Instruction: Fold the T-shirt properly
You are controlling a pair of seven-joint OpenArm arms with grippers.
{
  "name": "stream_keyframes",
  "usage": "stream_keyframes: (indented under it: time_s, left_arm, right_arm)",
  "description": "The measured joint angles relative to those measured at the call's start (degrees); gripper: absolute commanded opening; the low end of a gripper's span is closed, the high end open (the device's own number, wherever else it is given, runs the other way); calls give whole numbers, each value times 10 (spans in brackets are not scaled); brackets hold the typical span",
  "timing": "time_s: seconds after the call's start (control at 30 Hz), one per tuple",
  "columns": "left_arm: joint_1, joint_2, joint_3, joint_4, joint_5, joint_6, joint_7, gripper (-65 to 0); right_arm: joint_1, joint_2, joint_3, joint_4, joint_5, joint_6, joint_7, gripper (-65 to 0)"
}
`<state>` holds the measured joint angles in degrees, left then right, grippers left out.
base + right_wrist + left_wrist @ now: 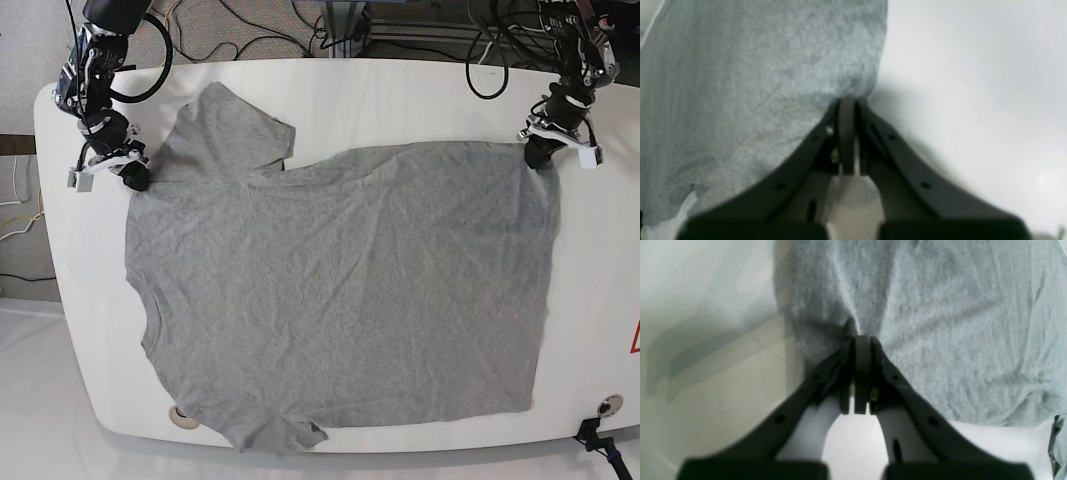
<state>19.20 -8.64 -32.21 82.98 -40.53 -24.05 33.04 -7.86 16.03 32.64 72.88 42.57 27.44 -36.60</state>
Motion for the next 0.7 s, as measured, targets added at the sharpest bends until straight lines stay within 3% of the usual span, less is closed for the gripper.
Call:
stream_keyframes:
  time_s: [0.3,0.47,0.7]
  left_arm:
    - [26,-3,-16,9,-48,0,16,-650]
    - [48,-3,-23,37,-82,-17,21,-505]
    - [59,-3,-25,45,-80,-13,16,-503]
  right_arm:
    - [-110,-1,14,83,20,5,3,-650]
    - [-165,-1,29,120,18,10,2,-650]
    - [-230,-2,42,149,24,10,0,-650]
